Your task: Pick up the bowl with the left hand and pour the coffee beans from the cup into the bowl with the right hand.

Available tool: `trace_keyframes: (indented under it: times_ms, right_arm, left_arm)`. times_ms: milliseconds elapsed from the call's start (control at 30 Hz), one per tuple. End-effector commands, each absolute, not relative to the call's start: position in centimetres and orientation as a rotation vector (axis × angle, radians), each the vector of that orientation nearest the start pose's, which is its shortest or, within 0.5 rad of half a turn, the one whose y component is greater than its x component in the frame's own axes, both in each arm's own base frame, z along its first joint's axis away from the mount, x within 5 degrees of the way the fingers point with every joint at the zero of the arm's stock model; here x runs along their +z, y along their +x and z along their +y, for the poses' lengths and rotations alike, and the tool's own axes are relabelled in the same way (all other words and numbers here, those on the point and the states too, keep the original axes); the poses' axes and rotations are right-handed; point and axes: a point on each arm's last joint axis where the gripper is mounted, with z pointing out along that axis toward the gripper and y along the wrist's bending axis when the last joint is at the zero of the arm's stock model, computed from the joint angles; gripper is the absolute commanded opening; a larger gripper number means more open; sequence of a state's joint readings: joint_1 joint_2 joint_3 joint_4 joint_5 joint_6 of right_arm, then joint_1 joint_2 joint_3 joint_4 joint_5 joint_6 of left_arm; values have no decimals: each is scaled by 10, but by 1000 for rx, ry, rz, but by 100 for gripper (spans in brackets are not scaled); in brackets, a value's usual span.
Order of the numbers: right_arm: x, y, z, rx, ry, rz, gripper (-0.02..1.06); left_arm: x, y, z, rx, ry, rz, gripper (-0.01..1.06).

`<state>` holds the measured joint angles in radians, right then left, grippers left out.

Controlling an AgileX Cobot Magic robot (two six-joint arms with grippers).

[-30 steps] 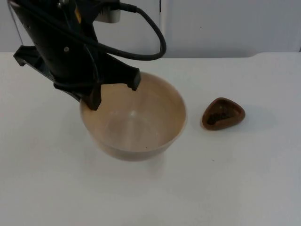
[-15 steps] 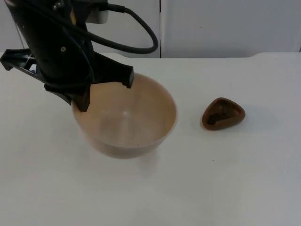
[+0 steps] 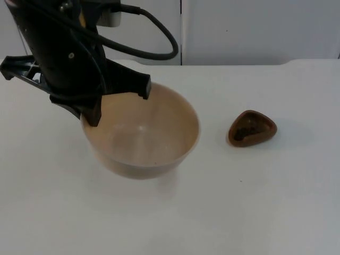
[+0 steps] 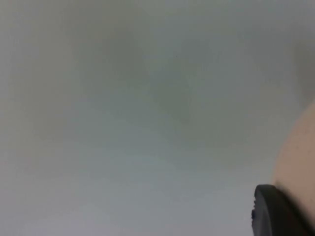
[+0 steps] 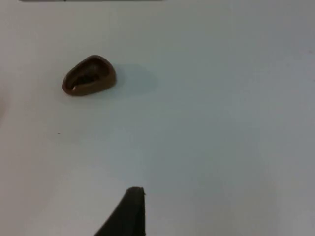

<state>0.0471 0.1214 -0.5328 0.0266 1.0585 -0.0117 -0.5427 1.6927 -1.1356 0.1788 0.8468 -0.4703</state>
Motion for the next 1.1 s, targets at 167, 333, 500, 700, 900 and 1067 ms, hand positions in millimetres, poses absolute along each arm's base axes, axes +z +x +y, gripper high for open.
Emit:
trace_keyframes:
  times_ms: [167,333,500,700,900,1067]
  right_arm:
    - [318,46,4,57,-51,2071,105]
    - [339,71,5,57,-49,2071,105]
    - [360,100,7,61,-48,2119,105]
    - [381,144,9,56,-57,2176,105]
    - [386,182,10,45,-80,2233,105]
    - [386,210,12,43,-89,2270,105]
  left_arm:
    - [221,288,-161,-6,223,2833,0]
    - [221,288,-161,-5,220,2835,0]
    - [221,288,-161,-8,201,2837,0]
    - [221,288,-161,-10,194,2836,0]
    - [221,288,-161,-10,194,2836,0]
    - [221,288,-161,-10,194,2836,0]
